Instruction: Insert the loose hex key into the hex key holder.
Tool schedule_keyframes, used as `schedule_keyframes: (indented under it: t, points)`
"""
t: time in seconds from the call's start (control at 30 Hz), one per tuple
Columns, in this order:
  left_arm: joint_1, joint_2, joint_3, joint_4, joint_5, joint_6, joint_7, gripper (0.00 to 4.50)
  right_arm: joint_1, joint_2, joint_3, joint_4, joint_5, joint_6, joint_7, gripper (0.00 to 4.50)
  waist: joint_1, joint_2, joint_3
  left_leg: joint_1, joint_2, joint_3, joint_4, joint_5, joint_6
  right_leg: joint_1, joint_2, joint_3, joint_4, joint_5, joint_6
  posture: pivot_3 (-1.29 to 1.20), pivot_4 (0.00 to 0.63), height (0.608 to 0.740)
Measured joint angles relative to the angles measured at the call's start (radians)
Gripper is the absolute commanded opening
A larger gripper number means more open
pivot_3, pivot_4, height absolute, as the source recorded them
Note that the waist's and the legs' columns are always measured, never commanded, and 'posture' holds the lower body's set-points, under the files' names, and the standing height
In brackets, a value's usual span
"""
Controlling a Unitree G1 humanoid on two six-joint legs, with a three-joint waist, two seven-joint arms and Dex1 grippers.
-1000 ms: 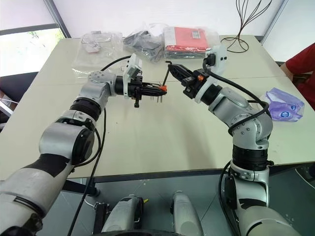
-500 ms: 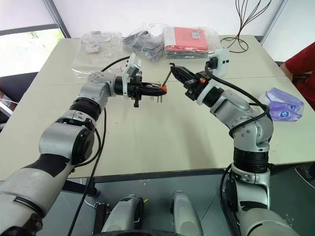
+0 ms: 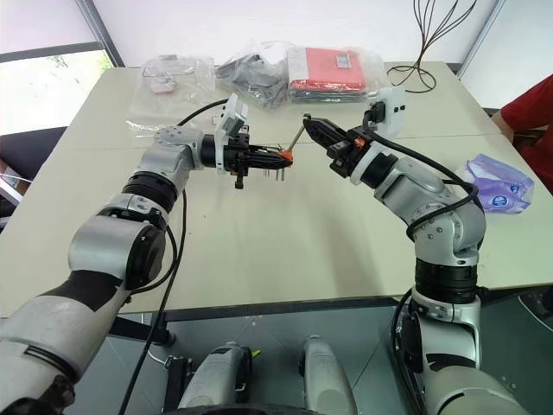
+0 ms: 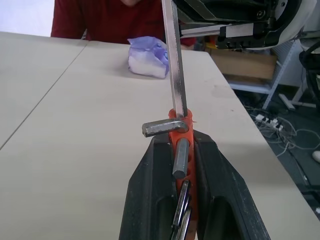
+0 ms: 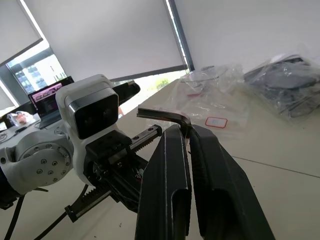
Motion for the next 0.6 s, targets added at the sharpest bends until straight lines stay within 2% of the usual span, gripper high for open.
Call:
schedule_keyframes:
  t: [0.6]
  points:
    - [0.008,-0.005,-0.002,-0.001,0.001,-0.003,-0.009,0.0,-0.036,0.002,0.052,0.008,-0.035,0.001,0.041,0.12,0.001,0.0,0.0,0.0,0.0,0.0,0.0,0.0,0.0,0.0,0.0,0.0,0.0,0.0,0.0,0.0,0.15,0.74]
